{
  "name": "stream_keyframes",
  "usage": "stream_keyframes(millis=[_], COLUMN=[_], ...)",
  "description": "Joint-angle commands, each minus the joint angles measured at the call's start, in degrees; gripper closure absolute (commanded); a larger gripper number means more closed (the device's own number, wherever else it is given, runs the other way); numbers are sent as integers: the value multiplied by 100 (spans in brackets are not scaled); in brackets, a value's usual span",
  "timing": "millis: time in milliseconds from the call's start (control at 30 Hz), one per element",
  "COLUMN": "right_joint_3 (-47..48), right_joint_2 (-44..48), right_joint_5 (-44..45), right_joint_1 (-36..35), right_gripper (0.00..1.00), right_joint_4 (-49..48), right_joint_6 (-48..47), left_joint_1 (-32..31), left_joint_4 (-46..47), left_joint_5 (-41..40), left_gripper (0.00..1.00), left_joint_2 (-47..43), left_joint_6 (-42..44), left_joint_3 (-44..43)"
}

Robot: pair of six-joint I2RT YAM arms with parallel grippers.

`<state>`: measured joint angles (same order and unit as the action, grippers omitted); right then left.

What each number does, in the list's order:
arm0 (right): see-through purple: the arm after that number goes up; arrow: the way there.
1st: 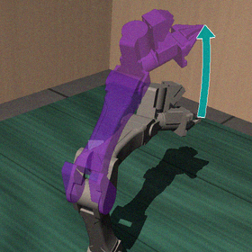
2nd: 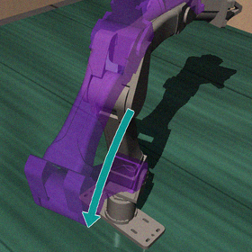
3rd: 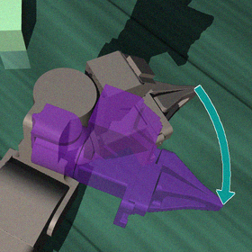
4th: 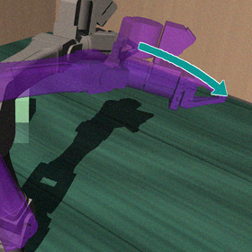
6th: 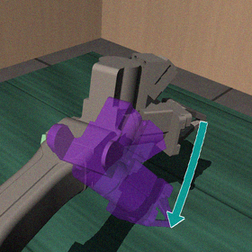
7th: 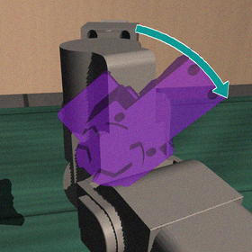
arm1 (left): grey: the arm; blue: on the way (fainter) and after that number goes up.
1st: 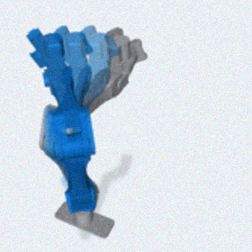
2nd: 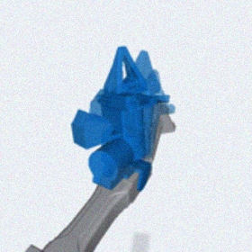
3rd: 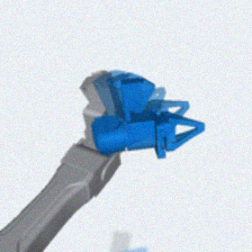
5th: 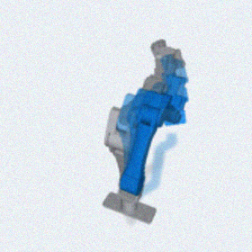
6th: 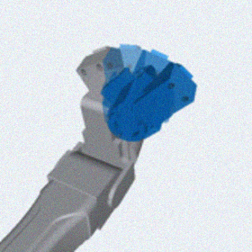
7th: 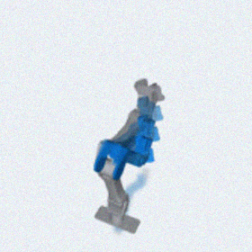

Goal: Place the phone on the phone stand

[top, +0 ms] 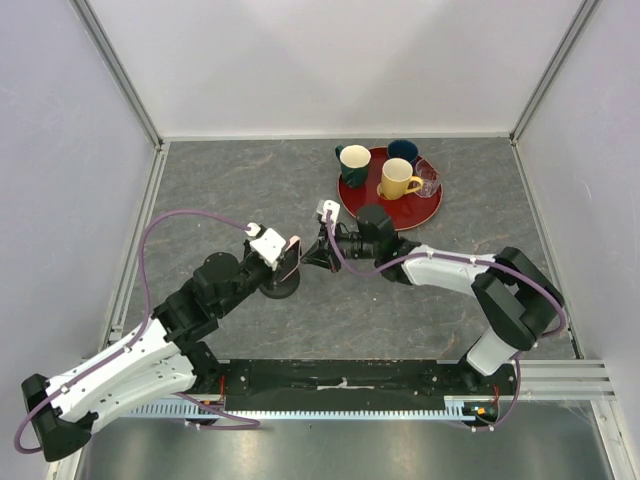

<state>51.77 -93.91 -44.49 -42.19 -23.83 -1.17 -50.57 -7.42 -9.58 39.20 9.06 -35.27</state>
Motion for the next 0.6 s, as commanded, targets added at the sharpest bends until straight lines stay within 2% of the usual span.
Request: stream_keyframes(millis=[0,33,100,133,267,300,367,467,500,567], right_joint_3=[-857,-1088,-1178,-1152,-1195,-1047,-958,-1186,-1178,-1090], right_joint_2=[818,961,1146,1147,1331,1427,1559,1972,2156,2297], right_joint_5=[3099,3600,4410,4518,4528,4398,3678,2658,2482,2140], right_joint_1=[-639,-806,-1351,-1457,-1406,-1319,-951,-371,-273,-149], right_gripper=[100,100,100,100,100,100,96,82,72,59], right_joint_4=[-1681,-1982,-1959,-1967,-1793,-1252,-791,-465,-125,342], right_joint_6=[1503,1706,1682,1664,1481,1357,1094,996,839,558], left_joint_1=[12,29,38,47,73,73,73,73,73,73], left_joint_4=[13,4,30,56,136,83,-13,-181,-146,38], left_joint_5=[-850,-904,-870,-800,-580,-423,-212,447,753,1115], left_gripper=[98,98,98,98,98,98,98,98,98,98], left_joint_2=[237,281,334,316,-43,-192,-299,-387,-404,-457], left_joint_6=[-62,-132,-115,-98,87,139,166,210,219,228], left_joint_3=[-85,-129,-138,-121,2,2,-6,-94,-112,-121])
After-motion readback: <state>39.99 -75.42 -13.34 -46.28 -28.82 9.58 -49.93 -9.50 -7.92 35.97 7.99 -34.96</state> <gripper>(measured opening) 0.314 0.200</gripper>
